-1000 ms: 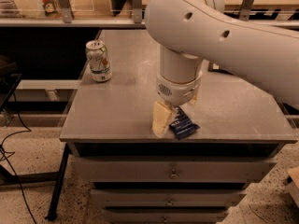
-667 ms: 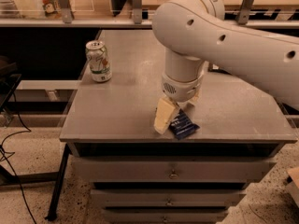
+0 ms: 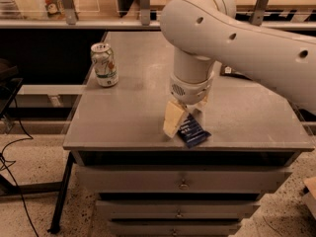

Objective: Move rxbar blueberry near 7up can

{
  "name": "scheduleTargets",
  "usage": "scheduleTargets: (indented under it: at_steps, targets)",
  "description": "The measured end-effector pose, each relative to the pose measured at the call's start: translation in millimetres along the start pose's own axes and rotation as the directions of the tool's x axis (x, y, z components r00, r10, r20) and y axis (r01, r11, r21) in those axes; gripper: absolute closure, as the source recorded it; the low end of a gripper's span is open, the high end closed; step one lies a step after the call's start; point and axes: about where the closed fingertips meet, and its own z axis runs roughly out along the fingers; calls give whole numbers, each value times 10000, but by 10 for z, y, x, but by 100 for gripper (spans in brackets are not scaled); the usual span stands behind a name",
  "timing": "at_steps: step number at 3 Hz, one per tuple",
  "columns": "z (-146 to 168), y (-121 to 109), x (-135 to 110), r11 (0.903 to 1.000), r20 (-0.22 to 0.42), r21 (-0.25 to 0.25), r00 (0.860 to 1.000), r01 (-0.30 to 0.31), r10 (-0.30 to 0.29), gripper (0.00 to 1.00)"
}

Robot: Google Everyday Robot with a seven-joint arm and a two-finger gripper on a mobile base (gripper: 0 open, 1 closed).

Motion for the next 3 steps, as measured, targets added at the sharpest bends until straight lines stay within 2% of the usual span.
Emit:
scheduleTargets:
  at_steps: [2, 3]
  targets:
    - [-119, -9, -4, 10000, 2, 2, 10000, 2, -2, 93]
    - [-116, -7, -10, 10000, 24, 9, 10000, 9, -9, 100]
